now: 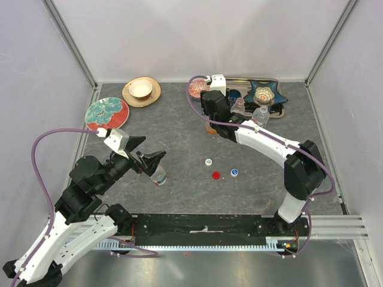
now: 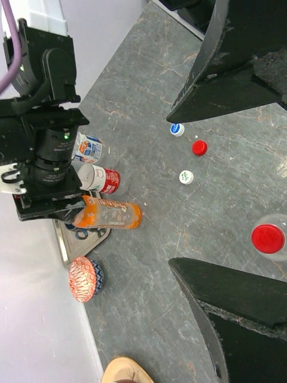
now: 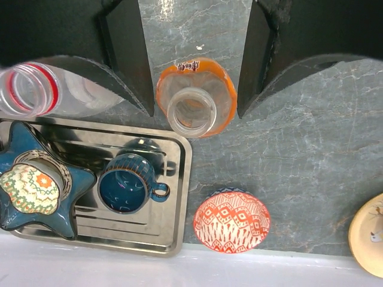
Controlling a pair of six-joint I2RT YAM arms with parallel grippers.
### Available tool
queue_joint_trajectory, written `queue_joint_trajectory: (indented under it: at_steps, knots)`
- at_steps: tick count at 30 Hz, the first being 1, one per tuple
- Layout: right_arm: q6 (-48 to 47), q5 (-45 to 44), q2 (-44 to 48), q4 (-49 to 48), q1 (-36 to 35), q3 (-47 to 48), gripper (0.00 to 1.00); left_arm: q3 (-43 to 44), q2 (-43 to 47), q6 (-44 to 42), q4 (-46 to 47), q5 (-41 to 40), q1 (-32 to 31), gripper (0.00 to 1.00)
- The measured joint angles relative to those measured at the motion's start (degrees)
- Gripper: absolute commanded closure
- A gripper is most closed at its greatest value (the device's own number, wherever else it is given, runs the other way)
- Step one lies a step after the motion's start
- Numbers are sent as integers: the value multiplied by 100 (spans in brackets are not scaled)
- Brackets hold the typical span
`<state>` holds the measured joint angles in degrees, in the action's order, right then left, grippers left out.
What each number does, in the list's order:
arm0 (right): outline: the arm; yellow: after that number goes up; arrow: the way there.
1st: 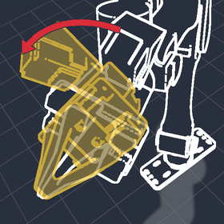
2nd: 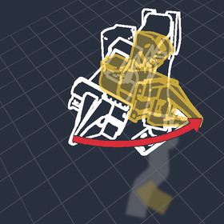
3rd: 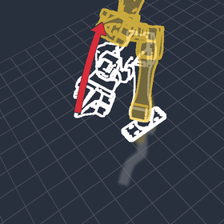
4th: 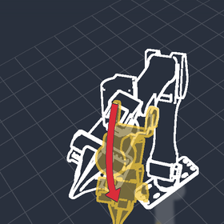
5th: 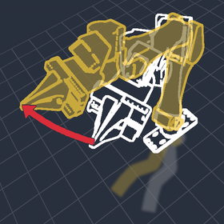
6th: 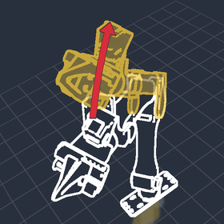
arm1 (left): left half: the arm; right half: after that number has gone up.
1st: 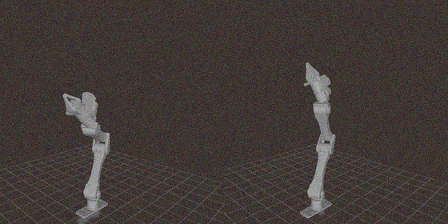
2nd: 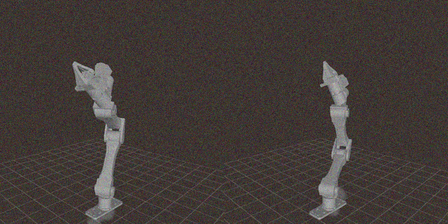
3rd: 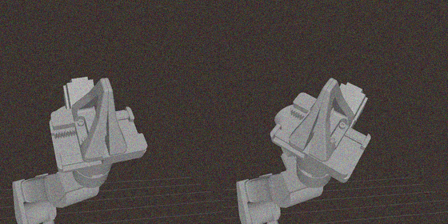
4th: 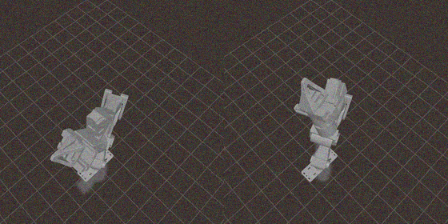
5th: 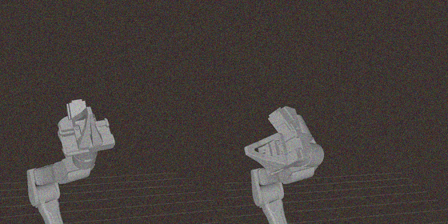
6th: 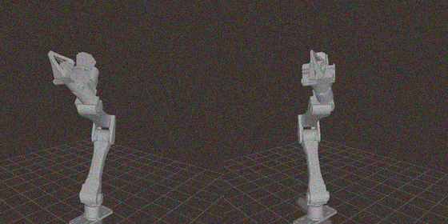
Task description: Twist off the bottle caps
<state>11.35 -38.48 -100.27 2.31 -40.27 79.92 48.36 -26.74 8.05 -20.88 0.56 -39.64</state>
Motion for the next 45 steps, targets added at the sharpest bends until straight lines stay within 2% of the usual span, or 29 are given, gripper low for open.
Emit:
queue_joint_trajectory:
  at_steps: [6, 9, 12, 15, 19, 27, 37, 43, 45]
  knots:
    - [107, 240, 553, 323, -87, -2, 36, 0, 7, 0, -11, -286, 0, 1]
    - [205, 885, 1156, 332, -269, -129, 35, 2, 4, -2, -72, -813, 0, 1]
    - [243, 1694, 1816, 221, -686, -463, 33, 74, -17, -24, -280, -1471, 0, 0]
    - [219, 2194, 2009, 157, -1357, -625, 32, 190, -22, -122, -409, -2140, 0, 0]
    - [262, 2693, 1792, 116, -2135, -820, 29, 376, 146, -238, -455, -3040, 0, 0]
    - [409, 2806, 1023, 4, -2750, -855, 25, 452, 813, -275, -658, -4129, 0, 1]
    - [498, 2590, 199, -166, -3126, -437, 22, 433, 1060, -271, -986, -4251, 0, 1]
    - [544, 2326, -186, -186, -3139, -282, 26, 310, 1075, -267, -1029, -4225, 0, 1]
    - [562, 2194, -293, -177, -3152, -282, 31, 264, 1075, -264, -1034, -4197, 0, 1]
